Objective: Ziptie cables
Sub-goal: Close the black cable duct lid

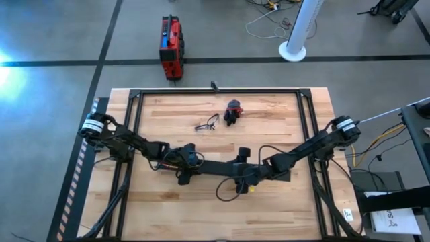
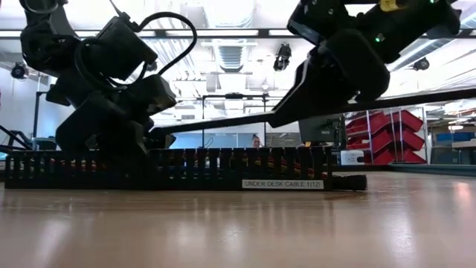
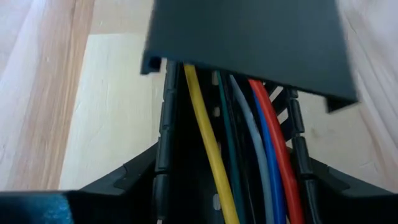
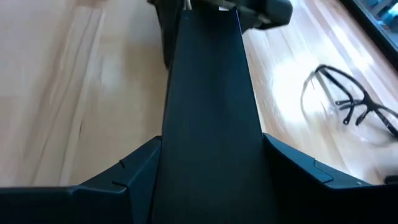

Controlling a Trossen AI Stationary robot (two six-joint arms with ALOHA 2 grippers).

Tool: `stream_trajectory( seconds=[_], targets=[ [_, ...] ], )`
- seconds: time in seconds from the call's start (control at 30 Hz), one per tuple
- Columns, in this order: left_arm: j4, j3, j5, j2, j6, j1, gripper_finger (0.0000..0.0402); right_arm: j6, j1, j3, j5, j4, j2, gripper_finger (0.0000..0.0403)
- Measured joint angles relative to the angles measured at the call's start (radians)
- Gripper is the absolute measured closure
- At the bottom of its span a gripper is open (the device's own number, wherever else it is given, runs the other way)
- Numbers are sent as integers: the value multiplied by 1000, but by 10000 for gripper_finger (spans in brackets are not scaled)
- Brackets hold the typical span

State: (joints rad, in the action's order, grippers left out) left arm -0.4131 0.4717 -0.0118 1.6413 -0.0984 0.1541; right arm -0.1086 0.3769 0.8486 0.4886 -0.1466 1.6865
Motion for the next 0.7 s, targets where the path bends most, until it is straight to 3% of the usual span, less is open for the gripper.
stream_trajectory(
  seconds=[0.23, 0.7],
  targets=[
    [7, -1, 3, 1, 6, 1, 176, 19, -10, 0, -54, -95, 44, 183],
    [19, -2, 12, 2, 7, 20, 178, 16, -49, 0, -45, -117, 109, 183]
  ],
)
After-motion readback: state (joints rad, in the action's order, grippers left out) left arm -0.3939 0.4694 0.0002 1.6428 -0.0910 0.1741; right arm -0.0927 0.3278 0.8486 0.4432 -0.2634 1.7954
